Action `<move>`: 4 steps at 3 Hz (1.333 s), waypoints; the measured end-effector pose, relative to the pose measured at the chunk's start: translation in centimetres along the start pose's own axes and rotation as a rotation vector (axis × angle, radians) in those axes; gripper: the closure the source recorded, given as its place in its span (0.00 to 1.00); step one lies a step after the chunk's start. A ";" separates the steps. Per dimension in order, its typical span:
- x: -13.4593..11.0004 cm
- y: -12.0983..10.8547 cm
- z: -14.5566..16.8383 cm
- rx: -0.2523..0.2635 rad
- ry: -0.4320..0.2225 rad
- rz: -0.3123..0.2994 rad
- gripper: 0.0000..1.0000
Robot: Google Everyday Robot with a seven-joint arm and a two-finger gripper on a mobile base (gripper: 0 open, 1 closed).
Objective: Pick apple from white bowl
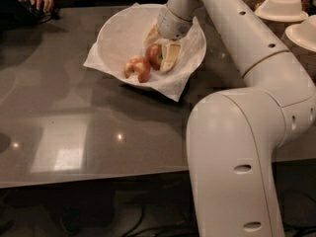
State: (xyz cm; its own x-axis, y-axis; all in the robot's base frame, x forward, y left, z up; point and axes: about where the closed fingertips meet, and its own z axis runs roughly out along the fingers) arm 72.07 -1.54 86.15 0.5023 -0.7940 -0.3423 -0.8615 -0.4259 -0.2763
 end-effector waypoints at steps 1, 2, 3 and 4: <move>0.0 -0.1 0.2 -0.003 -0.002 -0.001 0.52; 0.0 -0.1 0.2 -0.003 -0.001 -0.001 0.76; -0.7 -0.2 -0.9 0.006 0.005 -0.017 0.98; -1.6 -0.3 -2.5 0.021 0.015 -0.038 1.00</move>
Offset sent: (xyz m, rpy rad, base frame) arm -0.0170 -0.0092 0.0117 -0.0355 0.0456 0.0319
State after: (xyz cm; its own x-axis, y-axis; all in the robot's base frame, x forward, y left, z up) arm 71.32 -1.22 88.98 0.5330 -0.7841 -0.3179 -0.8402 -0.4464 -0.3078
